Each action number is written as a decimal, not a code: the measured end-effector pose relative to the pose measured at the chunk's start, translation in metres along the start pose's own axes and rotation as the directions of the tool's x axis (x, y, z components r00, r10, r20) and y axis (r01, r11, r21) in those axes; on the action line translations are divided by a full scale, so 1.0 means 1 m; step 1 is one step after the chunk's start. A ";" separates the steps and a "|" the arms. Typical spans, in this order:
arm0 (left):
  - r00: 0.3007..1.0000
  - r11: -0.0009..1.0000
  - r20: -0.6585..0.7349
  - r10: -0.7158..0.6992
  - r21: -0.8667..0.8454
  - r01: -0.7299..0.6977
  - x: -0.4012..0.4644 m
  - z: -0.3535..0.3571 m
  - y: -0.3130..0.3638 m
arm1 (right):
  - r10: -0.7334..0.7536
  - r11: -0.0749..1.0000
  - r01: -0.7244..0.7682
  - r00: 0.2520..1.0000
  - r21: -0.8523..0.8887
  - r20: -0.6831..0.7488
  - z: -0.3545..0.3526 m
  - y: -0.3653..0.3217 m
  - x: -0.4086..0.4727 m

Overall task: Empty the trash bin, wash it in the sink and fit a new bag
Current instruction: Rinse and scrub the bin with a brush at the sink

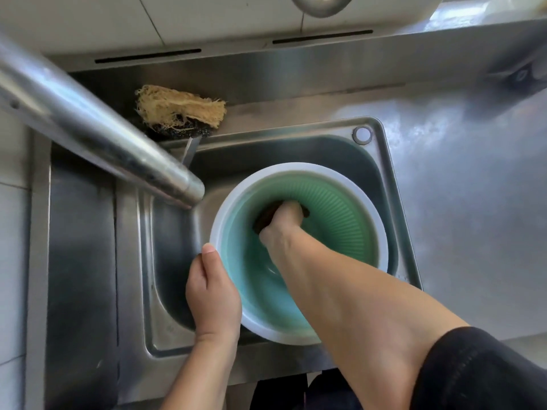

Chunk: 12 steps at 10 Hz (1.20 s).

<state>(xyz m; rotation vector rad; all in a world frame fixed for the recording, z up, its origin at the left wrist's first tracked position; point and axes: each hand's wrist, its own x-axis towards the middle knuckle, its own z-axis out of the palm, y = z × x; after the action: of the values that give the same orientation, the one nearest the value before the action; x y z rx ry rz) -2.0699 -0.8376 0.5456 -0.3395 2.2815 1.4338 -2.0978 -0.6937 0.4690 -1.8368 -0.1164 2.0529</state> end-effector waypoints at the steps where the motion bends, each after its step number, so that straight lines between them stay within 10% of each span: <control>1: 1.000 1.000 0.012 0.023 -0.010 -0.023 0.000 0.003 -0.002 | -0.108 0.983 0.109 0.994 -0.150 0.018 -0.005 0.004 0.021; 3: 0.997 0.998 0.053 0.056 -0.009 -0.056 0.003 0.007 -0.005 | -0.322 0.627 0.159 0.944 -0.763 -0.068 -0.018 0.026 0.058; 6: 0.993 0.996 0.086 0.077 0.042 -0.081 0.009 0.007 -0.010 | -0.217 0.050 0.147 0.967 -0.988 0.133 -0.029 0.043 0.049; 8: 0.997 0.997 0.046 0.056 0.051 -0.059 0.002 0.009 -0.003 | 0.077 -0.218 0.187 0.982 -0.958 0.175 -0.039 0.034 0.026; 10: 0.999 0.998 -0.006 0.051 0.037 -0.050 -0.001 0.010 -0.002 | 0.279 -0.719 0.272 0.956 -0.640 0.093 -0.074 0.012 0.004; 12: 0.999 0.999 -0.006 0.044 0.028 -0.044 0.004 0.008 -0.002 | -0.012 -0.961 0.041 0.981 -0.273 0.192 -0.075 0.002 -0.003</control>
<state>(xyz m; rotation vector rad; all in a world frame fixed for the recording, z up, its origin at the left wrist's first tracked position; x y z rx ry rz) -2.0707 -0.8309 0.5390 -0.2877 2.3249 1.4228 -2.0253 -0.7110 0.4609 0.6397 1.8726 -0.1123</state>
